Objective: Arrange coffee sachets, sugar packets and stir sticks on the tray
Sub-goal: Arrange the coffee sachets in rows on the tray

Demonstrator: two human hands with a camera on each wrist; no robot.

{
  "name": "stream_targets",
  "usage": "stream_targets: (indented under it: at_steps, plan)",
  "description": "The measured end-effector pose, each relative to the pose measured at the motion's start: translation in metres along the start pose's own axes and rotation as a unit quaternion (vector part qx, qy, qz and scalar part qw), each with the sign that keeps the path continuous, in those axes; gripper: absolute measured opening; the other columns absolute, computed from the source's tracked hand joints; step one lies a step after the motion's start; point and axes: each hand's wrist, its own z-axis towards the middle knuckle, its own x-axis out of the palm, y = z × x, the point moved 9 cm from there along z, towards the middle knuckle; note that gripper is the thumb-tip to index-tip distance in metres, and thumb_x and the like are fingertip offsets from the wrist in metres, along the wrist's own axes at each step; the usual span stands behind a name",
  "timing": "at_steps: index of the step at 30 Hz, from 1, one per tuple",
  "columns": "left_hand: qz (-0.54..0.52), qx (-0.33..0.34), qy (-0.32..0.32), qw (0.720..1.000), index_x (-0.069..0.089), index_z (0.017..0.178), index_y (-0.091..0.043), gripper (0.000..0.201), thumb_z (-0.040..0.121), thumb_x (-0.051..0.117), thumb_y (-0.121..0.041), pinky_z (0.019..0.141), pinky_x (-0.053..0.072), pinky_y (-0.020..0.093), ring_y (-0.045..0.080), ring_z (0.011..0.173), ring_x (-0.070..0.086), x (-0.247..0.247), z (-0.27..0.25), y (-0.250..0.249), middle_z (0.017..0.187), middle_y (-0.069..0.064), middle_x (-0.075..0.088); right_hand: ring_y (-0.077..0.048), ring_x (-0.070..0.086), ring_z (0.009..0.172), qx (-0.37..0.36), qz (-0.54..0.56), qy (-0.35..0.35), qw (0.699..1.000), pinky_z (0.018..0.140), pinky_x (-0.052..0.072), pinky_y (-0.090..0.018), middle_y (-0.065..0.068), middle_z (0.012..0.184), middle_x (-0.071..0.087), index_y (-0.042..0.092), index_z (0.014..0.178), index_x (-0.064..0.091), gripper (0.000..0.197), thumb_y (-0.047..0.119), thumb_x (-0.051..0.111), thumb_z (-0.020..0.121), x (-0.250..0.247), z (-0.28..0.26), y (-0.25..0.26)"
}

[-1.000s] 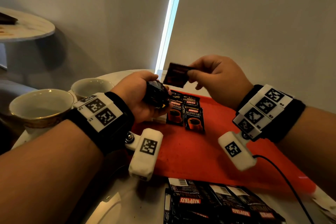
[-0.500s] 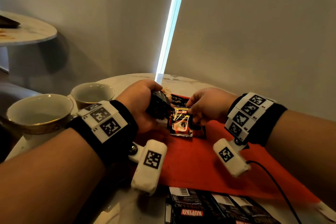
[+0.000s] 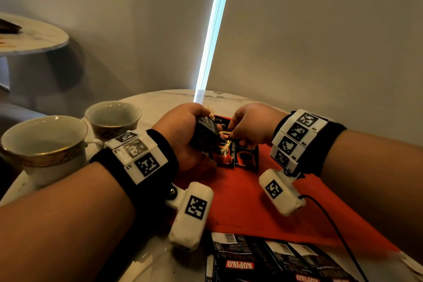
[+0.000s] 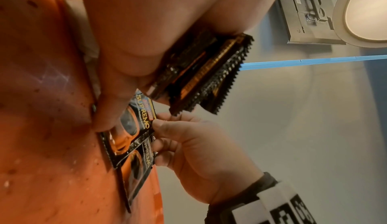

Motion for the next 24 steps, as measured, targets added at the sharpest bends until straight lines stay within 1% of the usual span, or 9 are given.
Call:
stream_targets:
  at_steps: [5,8,11,13,14,16,17,21,24]
  plan:
    - [0.008,0.004,-0.001,1.0,0.059,0.089,-0.005,0.027,0.097,0.043,-0.025,0.051,0.053,0.034,0.024,0.046,0.064,0.0,-0.001,-0.001,0.065,0.011,0.063,-0.013,0.061,0.051,-0.014,-0.016,-0.003,1.0,0.046,0.052,-0.022,-0.005,0.069,0.068,0.013,0.092,0.07,0.004,0.009,0.07,0.092,-0.004,0.0,0.003]
    - [0.014,0.004,-0.001,1.0,0.058,0.088,-0.005,0.026,0.096,0.043,-0.025,0.061,0.051,0.038,0.027,0.055,0.062,0.001,-0.002,-0.001,0.067,0.012,0.062,-0.017,0.066,0.06,-0.022,-0.025,-0.033,0.999,0.054,0.056,-0.029,-0.007,0.075,0.071,0.015,0.086,0.069,0.006,0.013,0.071,0.092,-0.018,-0.003,0.0]
    - [0.009,0.0,-0.001,1.0,0.058,0.086,-0.007,0.025,0.095,0.044,-0.025,0.07,0.047,0.041,0.027,0.065,0.058,0.002,-0.003,0.0,0.072,0.012,0.06,-0.02,0.066,0.062,-0.009,-0.084,-0.053,0.995,0.052,0.052,-0.028,-0.005,0.073,0.07,0.015,0.09,0.067,0.013,0.027,0.073,0.09,-0.033,-0.012,-0.009]
    - [0.009,-0.005,-0.002,1.0,0.058,0.087,-0.007,0.024,0.095,0.044,-0.026,0.071,0.047,0.042,0.028,0.068,0.058,0.002,-0.003,0.0,0.074,0.012,0.06,-0.024,0.071,0.069,0.022,-0.133,-0.026,0.991,0.058,0.06,-0.032,-0.008,0.078,0.071,0.013,0.093,0.065,0.027,0.036,0.077,0.086,-0.033,-0.019,-0.021]
    - [0.01,-0.006,-0.002,1.0,0.059,0.087,-0.007,0.024,0.095,0.045,-0.026,0.072,0.048,0.044,0.028,0.069,0.058,0.002,-0.002,0.0,0.075,0.012,0.061,-0.026,0.074,0.074,0.045,-0.145,-0.004,0.988,0.065,0.063,-0.038,-0.011,0.083,0.072,0.011,0.096,0.064,0.036,0.04,0.08,0.082,-0.03,-0.023,-0.029]
    - [0.012,-0.008,-0.002,1.0,0.06,0.089,-0.007,0.025,0.095,0.045,-0.026,0.078,0.048,0.05,0.029,0.073,0.059,0.002,-0.003,0.001,0.078,0.012,0.062,-0.029,0.075,0.08,0.077,-0.151,0.032,0.985,0.071,0.064,-0.047,-0.013,0.091,0.073,0.01,0.101,0.061,0.05,0.045,0.086,0.075,-0.021,-0.03,-0.039]
    - [0.012,-0.009,-0.002,1.0,0.06,0.09,-0.007,0.026,0.096,0.045,-0.027,0.08,0.047,0.052,0.029,0.074,0.059,0.002,-0.002,0.001,0.079,0.012,0.063,-0.029,0.075,0.083,0.079,-0.156,0.042,0.984,0.072,0.063,-0.048,-0.013,0.094,0.072,0.01,0.102,0.06,0.053,0.046,0.087,0.073,-0.016,-0.033,-0.04]
    - [0.01,-0.008,-0.001,1.0,0.06,0.092,-0.007,0.025,0.095,0.045,-0.026,0.08,0.047,0.051,0.029,0.075,0.059,0.002,-0.003,0.001,0.082,0.013,0.063,-0.027,0.073,0.092,0.049,-0.197,0.061,0.977,0.081,0.062,-0.044,-0.009,0.096,0.073,0.015,0.105,0.06,0.045,0.04,0.085,0.077,-0.002,-0.036,-0.03]
    - [0.01,-0.007,-0.003,1.0,0.06,0.089,-0.005,0.027,0.096,0.045,-0.026,0.081,0.046,0.049,0.03,0.074,0.058,0.002,-0.003,0.001,0.084,0.014,0.061,-0.027,0.072,0.096,0.038,-0.231,0.07,0.97,0.084,0.061,-0.041,-0.01,0.099,0.074,0.013,0.109,0.062,0.04,0.037,0.081,0.083,0.003,-0.036,-0.025]
